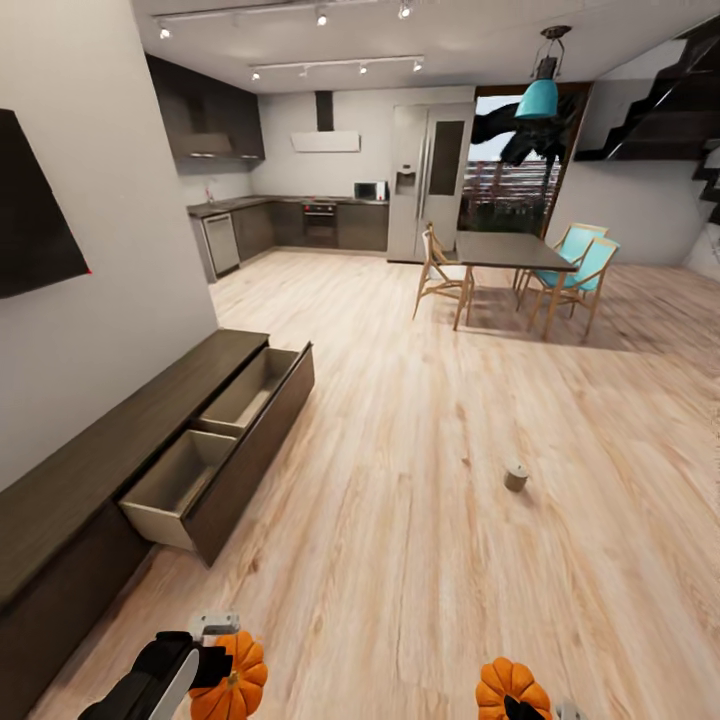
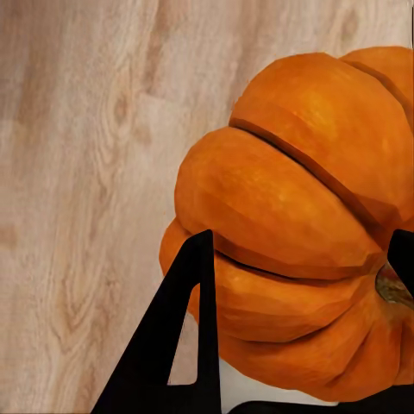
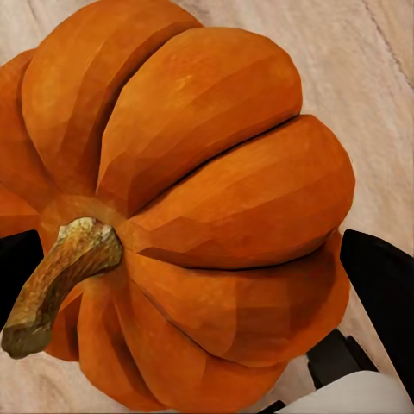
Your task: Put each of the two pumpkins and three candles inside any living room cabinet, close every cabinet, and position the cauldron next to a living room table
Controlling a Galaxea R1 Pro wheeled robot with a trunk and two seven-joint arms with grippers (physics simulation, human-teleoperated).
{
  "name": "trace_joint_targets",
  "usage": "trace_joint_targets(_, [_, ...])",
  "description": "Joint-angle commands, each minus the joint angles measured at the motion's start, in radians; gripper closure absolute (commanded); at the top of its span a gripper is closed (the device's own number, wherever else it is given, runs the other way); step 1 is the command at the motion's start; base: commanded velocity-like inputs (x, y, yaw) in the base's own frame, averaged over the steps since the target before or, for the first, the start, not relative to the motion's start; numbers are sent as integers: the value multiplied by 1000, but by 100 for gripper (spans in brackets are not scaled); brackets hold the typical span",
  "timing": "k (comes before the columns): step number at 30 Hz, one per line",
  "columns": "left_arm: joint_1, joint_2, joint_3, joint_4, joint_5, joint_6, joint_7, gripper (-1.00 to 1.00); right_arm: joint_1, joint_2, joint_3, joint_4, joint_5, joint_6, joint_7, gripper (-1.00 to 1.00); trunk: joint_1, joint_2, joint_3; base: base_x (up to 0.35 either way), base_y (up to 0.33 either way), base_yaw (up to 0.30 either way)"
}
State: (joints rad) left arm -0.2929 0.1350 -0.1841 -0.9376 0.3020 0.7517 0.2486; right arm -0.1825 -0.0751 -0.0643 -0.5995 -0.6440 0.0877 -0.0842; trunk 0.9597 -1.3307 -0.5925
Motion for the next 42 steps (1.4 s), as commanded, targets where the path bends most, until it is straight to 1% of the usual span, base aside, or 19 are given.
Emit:
trace_joint_targets(1, [0, 0, 0, 0, 0, 0, 0, 100, 0, 0, 0, 0, 0, 0, 0, 100, 0, 0, 1, 316, 182, -213])
trace_joint_targets(7, [0, 0, 0, 0, 0, -1, 1, 100, 0, 0, 0, 0, 5, 0, 0, 100, 0, 0, 4, 319, 144, -111])
trace_joint_targets(21, [0, -1, 0, 0, 0, -2, 1, 100, 0, 0, 7, 0, 9, -2, 3, 100, 0, 0, 5, 333, 6, -3])
trace_joint_targets(23, [0, -1, 0, 0, 1, -2, 1, 100, 0, 0, 7, 0, 8, -12, 4, 100, 0, 0, 5, 333, 0, 0])
trace_joint_targets(25, [0, -2, 0, 0, 1, -6, 1, 100, 0, -1, 11, 0, 7, -57, 4, 100, 0, 0, 5, 333, 0, 0])
trace_joint_targets(28, [0, -2, 0, 0, 2, -23, 0, 100, 0, -1, 13, 4, 6, -82, 4, 100, 0, 0, 5, 333, 0, 0])
trace_joint_targets(34, [0, -2, 0, 0, 0, -27, -1, 100, 0, 0, 11, 6, 7, -93, 4, 100, 0, 0, 5, 333, 0, -24])
trace_joint_targets(42, [0, -2, 0, -1, 1, -29, -2, 100, 0, 1, 12, 6, 9, -94, 4, 100, 0, 0, 5, 333, 0, -201])
